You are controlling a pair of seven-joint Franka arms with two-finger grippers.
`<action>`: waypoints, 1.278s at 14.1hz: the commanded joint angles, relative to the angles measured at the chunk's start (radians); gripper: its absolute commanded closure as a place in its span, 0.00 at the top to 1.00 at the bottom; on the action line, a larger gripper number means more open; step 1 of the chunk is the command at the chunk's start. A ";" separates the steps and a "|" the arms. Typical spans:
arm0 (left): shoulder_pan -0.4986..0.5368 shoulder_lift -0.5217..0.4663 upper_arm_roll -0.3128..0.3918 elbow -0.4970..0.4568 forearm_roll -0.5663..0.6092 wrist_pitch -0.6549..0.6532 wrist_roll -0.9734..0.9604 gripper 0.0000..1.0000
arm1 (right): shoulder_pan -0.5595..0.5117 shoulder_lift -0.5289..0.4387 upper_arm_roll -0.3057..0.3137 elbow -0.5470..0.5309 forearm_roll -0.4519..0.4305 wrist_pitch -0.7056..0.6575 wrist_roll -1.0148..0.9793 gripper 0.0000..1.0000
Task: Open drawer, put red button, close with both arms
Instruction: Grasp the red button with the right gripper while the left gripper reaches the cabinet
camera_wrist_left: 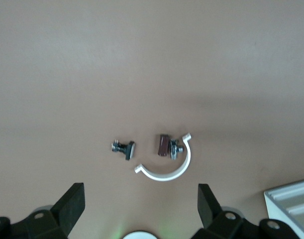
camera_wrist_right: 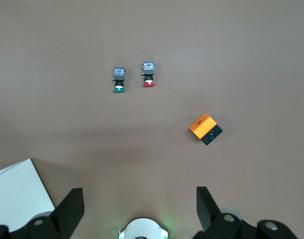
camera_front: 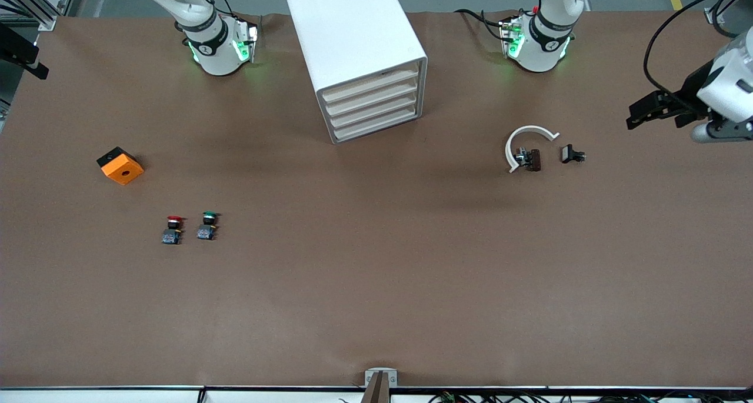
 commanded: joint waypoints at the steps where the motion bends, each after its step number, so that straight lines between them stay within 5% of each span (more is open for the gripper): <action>1: -0.014 0.095 -0.006 0.024 -0.018 -0.023 0.016 1.00 | -0.029 0.057 0.008 0.005 -0.014 0.009 -0.009 1.00; 5: -0.037 0.189 -0.007 0.024 -0.054 0.033 0.010 1.00 | -0.058 0.219 0.008 0.034 0.001 0.004 -0.009 1.00; 10: -0.074 0.303 -0.027 0.029 -0.116 0.137 -0.112 1.00 | -0.085 0.287 0.009 0.042 -0.016 0.038 -0.017 1.00; 18: -0.238 0.465 -0.027 0.164 -0.121 0.153 -0.554 1.00 | -0.053 0.440 0.013 -0.136 0.009 0.489 0.121 1.00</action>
